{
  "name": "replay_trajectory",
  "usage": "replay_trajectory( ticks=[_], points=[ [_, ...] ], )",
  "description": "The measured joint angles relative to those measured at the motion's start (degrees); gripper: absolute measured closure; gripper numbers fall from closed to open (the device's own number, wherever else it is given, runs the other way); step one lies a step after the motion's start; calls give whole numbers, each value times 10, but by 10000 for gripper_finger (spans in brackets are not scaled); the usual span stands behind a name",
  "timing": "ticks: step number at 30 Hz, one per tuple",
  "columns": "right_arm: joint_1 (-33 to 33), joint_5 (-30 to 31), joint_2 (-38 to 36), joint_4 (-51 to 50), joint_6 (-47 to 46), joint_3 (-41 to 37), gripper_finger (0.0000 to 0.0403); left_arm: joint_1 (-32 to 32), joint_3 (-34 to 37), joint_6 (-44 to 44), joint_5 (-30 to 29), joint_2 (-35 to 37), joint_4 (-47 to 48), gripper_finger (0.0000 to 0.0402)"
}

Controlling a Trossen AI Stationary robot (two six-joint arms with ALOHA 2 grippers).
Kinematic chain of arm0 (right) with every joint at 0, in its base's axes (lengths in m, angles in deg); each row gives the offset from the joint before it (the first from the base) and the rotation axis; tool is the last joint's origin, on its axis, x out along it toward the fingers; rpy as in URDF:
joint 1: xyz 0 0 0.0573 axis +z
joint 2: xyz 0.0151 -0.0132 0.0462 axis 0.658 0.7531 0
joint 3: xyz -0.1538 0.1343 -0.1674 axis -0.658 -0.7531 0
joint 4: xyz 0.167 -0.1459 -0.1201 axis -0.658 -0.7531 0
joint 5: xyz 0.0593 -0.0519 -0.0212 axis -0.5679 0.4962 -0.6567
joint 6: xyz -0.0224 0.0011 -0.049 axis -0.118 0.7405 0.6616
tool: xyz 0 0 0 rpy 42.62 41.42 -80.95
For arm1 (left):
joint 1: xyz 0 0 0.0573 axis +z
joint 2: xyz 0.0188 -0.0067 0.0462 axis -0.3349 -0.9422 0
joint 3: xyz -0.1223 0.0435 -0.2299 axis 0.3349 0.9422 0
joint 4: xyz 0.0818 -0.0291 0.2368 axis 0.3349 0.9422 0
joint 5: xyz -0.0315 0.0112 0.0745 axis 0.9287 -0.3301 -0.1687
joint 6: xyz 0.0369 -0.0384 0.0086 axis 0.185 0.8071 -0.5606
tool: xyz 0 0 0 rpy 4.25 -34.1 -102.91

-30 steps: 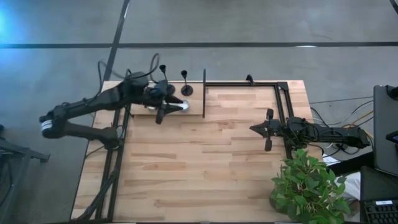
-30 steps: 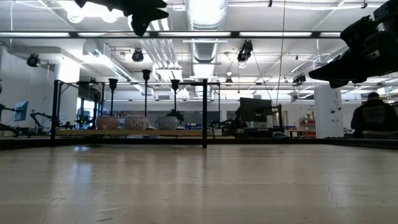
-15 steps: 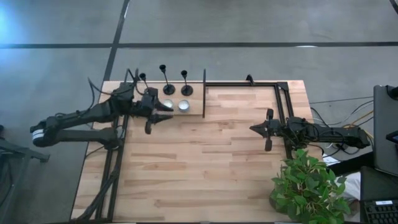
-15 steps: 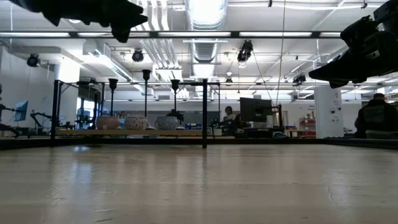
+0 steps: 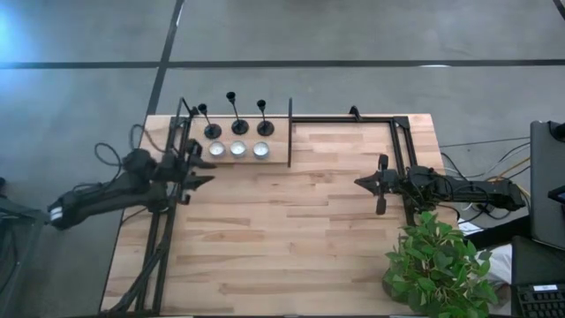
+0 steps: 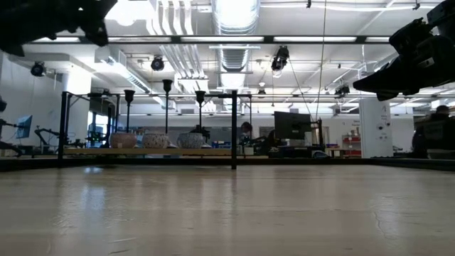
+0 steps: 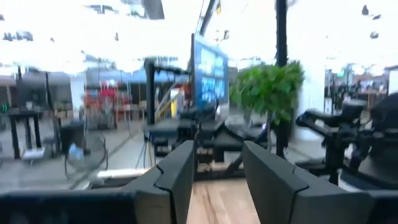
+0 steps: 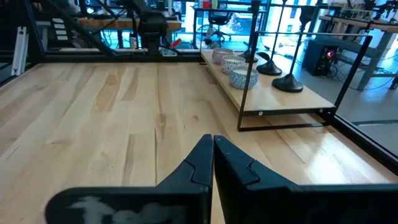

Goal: Pick & Place candle stick holders
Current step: Return to Home Position

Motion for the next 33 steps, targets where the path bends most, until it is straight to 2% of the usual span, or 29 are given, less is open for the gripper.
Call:
replay_trajectory(
  ticks=[10,14,17,21,23,25,30,31,33],
  points=[
    [0,0,0,0,0,0,394,-3,97,1,5,175,42,258],
    [0,0,0,0,0,0,394,-4,131,-11,21,175,51,258],
    [0,0,0,1,0,0,394,-14,132,-17,15,175,99,258],
    [0,0,0,1,0,0,394,-53,132,-55,0,175,143,258],
    [0,0,0,1,0,0,394,-98,132,-68,-37,175,145,258],
    [0,0,0,1,0,0,394,-151,132,-86,-99,175,147,258],
    [0,0,0,1,0,0,394,-269,132,-173,-311,175,168,258],
    [0,0,0,1,0,0,394,-284,132,-190,-329,175,168,258],
    [0,0,0,1,0,0,394,-301,132,-230,-322,175,170,258]
  ],
)
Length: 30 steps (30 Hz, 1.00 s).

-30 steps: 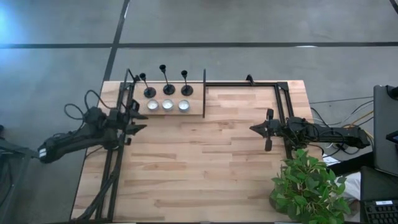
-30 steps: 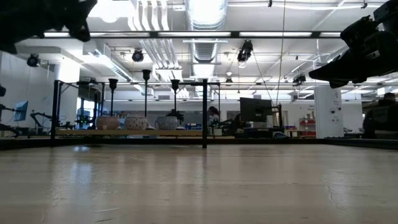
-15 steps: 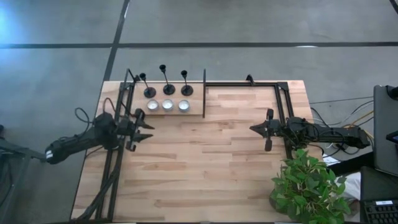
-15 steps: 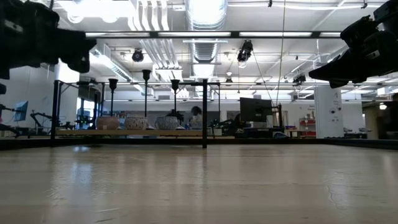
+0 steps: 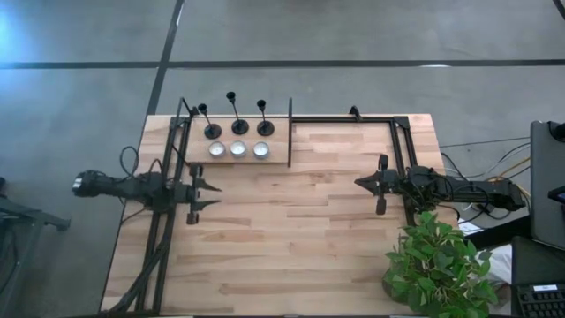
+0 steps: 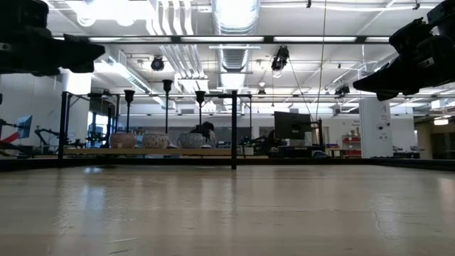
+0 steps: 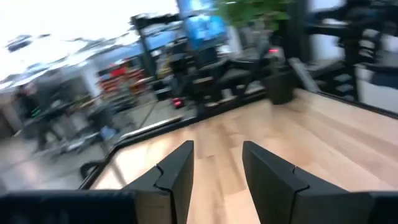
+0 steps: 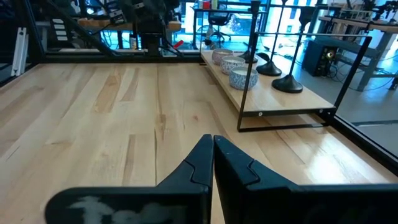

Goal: Pick & Place candle stick holders
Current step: Return to Home Position

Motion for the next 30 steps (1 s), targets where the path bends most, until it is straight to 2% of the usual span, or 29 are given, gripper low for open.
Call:
replay_trajectory(
  ticks=[3,23,30],
  points=[
    [0,0,0,0,0,0,394,-7,0,2,27,0,11,258],
    [0,0,0,0,0,0,394,66,1,46,29,0,9,258],
    [0,0,0,0,0,0,394,69,1,46,30,-2,6,258]
  ],
)
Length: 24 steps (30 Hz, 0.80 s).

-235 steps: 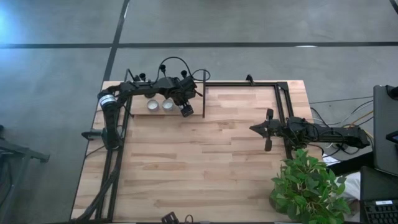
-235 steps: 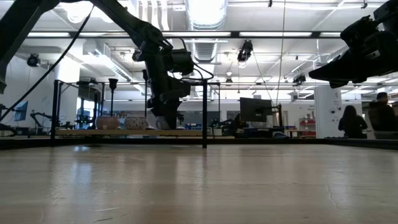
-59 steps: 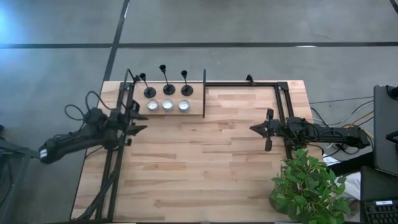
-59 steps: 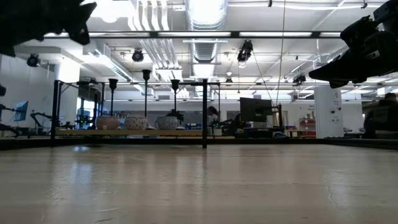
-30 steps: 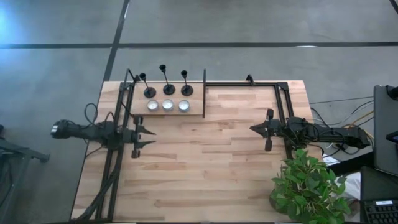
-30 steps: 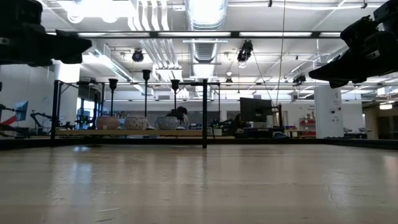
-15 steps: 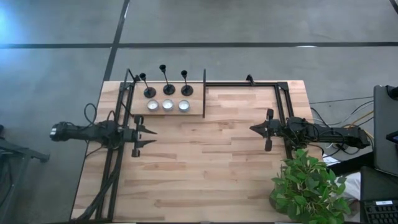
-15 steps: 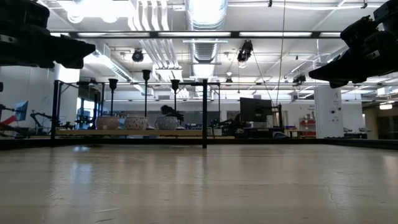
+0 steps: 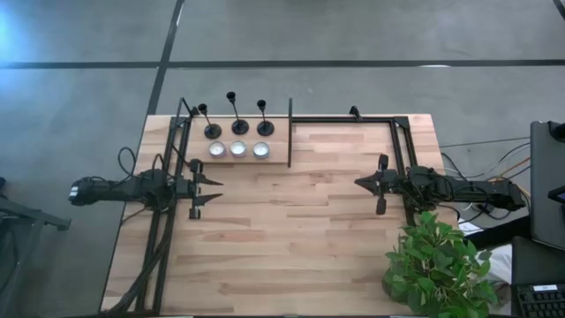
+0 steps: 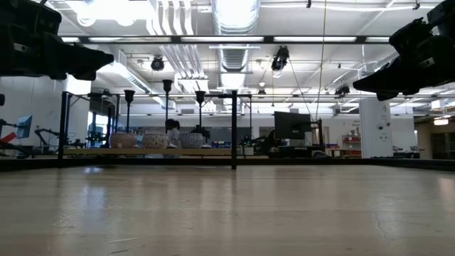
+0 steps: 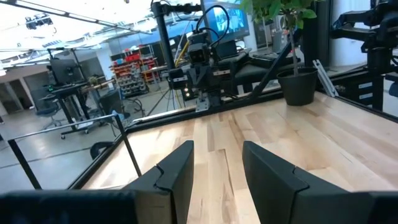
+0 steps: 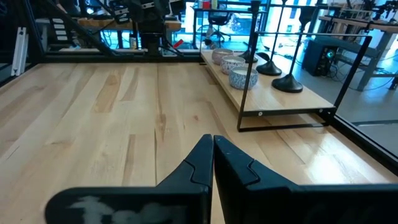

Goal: Pick & Place candle stick holders
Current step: Return to Home Position

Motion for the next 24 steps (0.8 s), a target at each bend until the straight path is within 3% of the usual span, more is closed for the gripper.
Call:
replay_trajectory(
  ticks=[24],
  points=[
    [0,0,0,0,0,0,394,-1,0,0,2,0,-7,258]
  ],
)
